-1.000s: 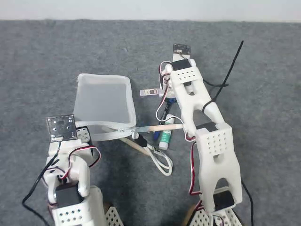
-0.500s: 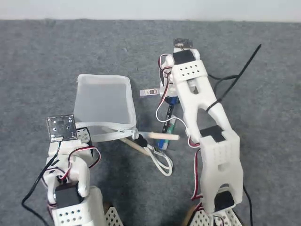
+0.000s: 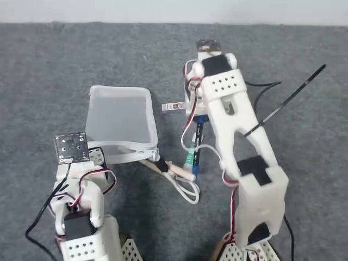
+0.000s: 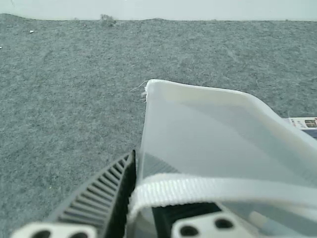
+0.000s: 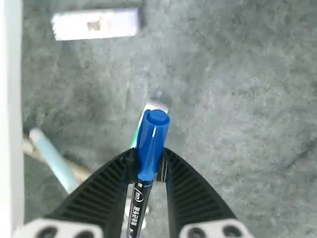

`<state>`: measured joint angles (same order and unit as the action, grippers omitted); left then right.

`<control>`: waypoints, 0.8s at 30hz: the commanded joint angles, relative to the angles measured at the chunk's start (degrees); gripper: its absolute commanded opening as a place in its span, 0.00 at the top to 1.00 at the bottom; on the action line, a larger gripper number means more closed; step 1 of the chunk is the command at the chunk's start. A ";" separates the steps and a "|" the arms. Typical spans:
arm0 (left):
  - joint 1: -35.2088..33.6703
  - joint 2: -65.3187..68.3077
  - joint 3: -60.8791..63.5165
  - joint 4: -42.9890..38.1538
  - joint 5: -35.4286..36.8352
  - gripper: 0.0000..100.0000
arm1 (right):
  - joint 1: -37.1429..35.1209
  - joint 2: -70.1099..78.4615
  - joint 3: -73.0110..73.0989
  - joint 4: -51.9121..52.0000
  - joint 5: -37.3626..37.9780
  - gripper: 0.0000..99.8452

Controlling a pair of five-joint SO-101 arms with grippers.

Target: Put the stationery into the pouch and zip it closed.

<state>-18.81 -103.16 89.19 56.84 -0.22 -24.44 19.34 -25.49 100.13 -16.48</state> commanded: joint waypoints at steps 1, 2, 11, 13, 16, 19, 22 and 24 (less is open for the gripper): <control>-0.26 -0.53 -4.09 0.18 1.41 0.99 | -2.42 -11.21 5.63 -1.98 0.79 0.99; -0.26 -0.44 -4.00 0.18 1.41 0.99 | -2.51 -13.23 8.53 -3.74 0.79 0.99; 2.55 -0.44 -6.02 1.41 1.32 0.99 | -2.15 -30.46 30.15 -20.18 0.53 0.99; 2.64 -0.35 -7.34 1.41 1.32 0.99 | -2.15 -32.75 33.41 -23.16 0.53 0.99; 2.64 -0.26 -9.80 1.41 1.32 0.99 | -2.42 -34.24 36.66 -26.77 0.44 0.99; 3.08 -0.18 -12.18 1.67 1.32 0.99 | -2.42 -34.24 37.63 -28.70 -0.18 0.99; 4.48 -0.09 -15.34 2.55 1.05 0.99 | -2.15 -34.24 38.15 -29.49 -1.93 0.99; 4.57 -0.09 -18.33 4.31 1.05 0.99 | -2.15 -34.15 38.59 -29.93 -2.20 0.99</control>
<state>-14.68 -103.16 77.67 59.65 0.22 -26.55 -10.90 13.27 71.65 -17.71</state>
